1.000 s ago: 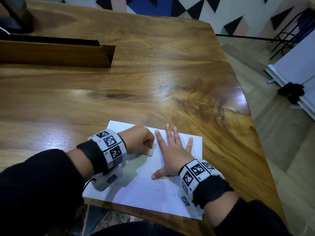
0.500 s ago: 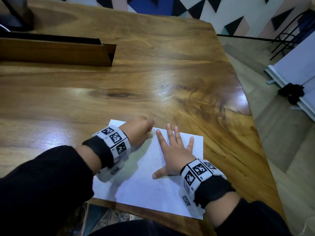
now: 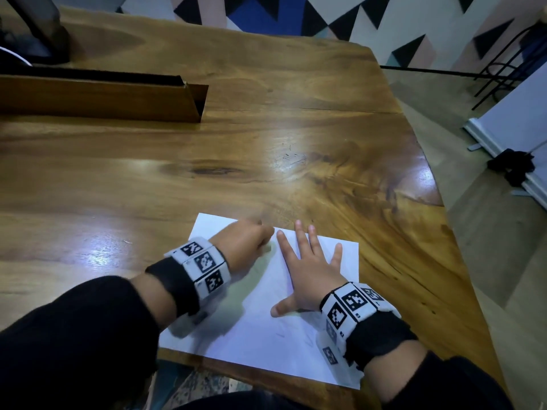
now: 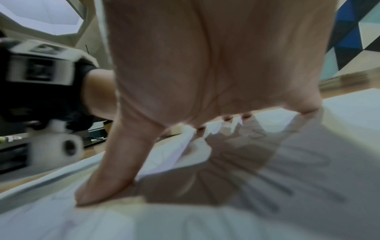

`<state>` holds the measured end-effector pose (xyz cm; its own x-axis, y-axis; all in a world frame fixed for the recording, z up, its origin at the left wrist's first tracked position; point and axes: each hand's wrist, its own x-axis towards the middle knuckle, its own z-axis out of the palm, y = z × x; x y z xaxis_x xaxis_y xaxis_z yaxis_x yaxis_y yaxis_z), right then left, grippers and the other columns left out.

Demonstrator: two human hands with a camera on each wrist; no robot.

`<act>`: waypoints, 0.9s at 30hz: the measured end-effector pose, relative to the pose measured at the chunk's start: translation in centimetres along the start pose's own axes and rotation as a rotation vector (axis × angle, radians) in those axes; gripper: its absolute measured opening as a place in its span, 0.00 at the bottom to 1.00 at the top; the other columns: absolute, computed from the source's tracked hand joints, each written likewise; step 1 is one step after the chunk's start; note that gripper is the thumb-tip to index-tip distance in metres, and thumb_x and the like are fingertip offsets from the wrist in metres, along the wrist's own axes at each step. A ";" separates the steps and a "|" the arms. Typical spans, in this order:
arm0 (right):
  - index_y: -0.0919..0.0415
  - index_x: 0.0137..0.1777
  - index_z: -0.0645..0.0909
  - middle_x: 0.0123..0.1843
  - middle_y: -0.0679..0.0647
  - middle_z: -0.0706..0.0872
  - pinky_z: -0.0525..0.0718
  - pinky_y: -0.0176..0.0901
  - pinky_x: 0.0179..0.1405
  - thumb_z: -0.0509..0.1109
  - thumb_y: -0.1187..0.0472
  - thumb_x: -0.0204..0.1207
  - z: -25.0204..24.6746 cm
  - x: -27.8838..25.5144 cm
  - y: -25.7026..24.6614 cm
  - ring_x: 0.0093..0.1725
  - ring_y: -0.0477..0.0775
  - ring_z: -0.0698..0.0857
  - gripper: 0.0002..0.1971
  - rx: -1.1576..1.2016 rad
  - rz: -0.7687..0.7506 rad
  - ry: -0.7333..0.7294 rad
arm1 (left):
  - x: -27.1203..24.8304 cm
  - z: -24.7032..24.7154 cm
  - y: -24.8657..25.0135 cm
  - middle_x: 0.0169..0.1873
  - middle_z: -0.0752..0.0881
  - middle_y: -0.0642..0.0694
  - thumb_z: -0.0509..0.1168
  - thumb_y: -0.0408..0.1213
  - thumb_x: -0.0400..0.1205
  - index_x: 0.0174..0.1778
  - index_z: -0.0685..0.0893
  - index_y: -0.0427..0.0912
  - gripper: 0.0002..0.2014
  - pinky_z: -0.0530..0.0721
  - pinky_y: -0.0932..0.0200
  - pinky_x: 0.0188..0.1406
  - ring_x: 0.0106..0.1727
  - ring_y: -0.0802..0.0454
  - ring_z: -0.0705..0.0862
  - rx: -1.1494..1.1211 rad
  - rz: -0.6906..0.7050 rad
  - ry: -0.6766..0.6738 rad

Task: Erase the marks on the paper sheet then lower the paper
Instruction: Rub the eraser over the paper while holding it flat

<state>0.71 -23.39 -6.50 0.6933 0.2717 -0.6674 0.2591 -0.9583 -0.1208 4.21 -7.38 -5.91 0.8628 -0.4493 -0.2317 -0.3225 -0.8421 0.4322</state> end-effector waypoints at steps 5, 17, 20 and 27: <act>0.46 0.80 0.21 0.77 0.54 0.14 0.32 0.80 0.72 0.77 0.31 0.59 0.0 -0.1 0.0 0.78 0.59 0.19 0.70 0.015 -0.003 -0.001 | -2.8 0.2 0.1 0.37 0.76 0.46 0.63 0.34 0.75 0.35 0.77 0.41 0.04 0.74 0.53 0.41 0.43 0.43 0.78 0.058 0.099 -0.331; 0.46 0.79 0.21 0.77 0.54 0.14 0.33 0.80 0.72 0.77 0.30 0.58 -0.1 -0.1 -0.1 0.78 0.60 0.19 0.70 -0.002 0.002 -0.012 | -3.6 0.7 -1.1 0.30 0.68 0.58 0.66 0.37 0.75 0.35 0.79 0.44 0.04 0.64 0.71 0.30 0.39 0.52 0.72 -0.023 0.031 -0.186; 0.46 0.79 0.21 0.77 0.54 0.14 0.33 0.79 0.72 0.76 0.30 0.58 0.0 -0.1 0.0 0.78 0.60 0.19 0.70 -0.005 0.005 -0.009 | -1.9 0.1 -1.0 0.35 0.72 0.50 0.65 0.35 0.76 0.36 0.77 0.42 0.04 0.66 0.60 0.37 0.41 0.49 0.73 -0.039 -0.081 -0.002; 0.46 0.79 0.20 0.77 0.54 0.13 0.32 0.80 0.72 0.76 0.30 0.59 -0.1 -0.1 0.0 0.77 0.59 0.18 0.70 -0.002 0.002 -0.018 | -4.6 0.5 -0.6 0.34 0.74 0.52 0.66 0.35 0.74 0.25 0.69 0.52 0.15 0.66 0.68 0.31 0.40 0.51 0.73 0.000 -0.017 -0.331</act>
<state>0.70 -23.39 -6.39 0.6816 0.2685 -0.6807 0.2593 -0.9585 -0.1184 0.26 -4.94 -5.56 0.6949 -0.5074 -0.5095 -0.3088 -0.8505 0.4259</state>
